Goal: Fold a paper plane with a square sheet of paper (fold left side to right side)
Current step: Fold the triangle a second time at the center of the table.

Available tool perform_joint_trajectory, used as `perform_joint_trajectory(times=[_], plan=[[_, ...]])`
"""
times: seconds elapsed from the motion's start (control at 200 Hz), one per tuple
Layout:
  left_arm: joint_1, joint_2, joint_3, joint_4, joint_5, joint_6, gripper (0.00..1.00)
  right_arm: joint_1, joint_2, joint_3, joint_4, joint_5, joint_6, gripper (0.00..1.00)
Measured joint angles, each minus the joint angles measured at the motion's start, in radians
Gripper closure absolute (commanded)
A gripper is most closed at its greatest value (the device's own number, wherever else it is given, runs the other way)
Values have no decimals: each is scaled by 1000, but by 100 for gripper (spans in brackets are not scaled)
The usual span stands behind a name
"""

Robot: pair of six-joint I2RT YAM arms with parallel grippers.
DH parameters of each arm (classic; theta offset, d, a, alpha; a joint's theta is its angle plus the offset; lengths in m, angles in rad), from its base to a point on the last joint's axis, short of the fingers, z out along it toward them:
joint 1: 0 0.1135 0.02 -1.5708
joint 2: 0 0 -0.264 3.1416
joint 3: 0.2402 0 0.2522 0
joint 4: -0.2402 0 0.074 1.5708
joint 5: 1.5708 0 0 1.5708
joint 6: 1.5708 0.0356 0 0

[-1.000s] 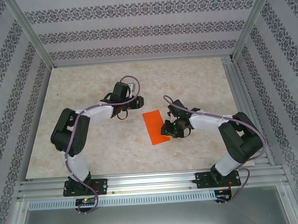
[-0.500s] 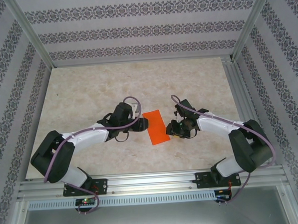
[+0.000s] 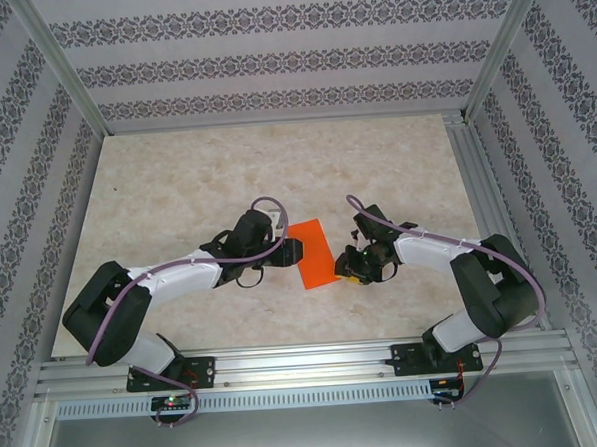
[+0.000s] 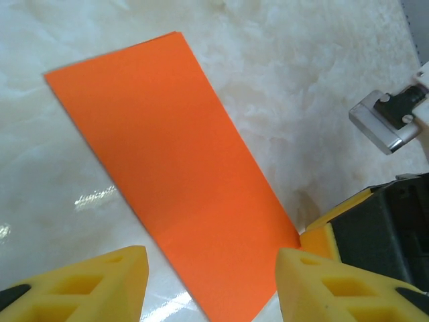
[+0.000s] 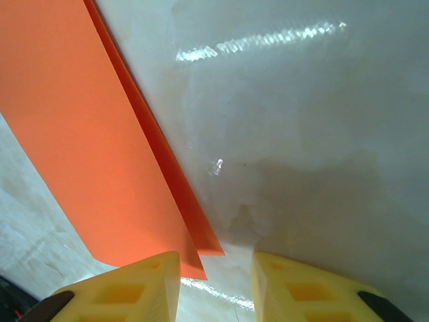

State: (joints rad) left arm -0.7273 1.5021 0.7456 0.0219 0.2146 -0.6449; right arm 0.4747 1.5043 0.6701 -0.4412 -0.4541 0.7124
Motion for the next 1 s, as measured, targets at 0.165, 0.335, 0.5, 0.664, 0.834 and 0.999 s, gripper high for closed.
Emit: perform_joint_trajectory(times=[0.165, 0.335, 0.5, 0.664, 0.834, 0.999], plan=[[-2, 5, 2, 0, -5, 0, 45, -6, 0, -1, 0, -2, 3, 69], [-2, 11, 2, 0, -11, 0, 45, -6, 0, -1, 4, -5, 4, 70], [-2, 12, 2, 0, -12, 0, 45, -5, -6, -1, 20, -16, 4, 69], [-2, 12, 2, 0, -12, 0, 45, -5, -10, -1, 27, -20, 10, 69], [-2, 12, 2, 0, -12, 0, 45, -5, -9, -1, 42, -25, 20, 69], [-2, 12, 2, 0, -13, 1, 45, -5, -2, -1, 63, -42, 24, 69]])
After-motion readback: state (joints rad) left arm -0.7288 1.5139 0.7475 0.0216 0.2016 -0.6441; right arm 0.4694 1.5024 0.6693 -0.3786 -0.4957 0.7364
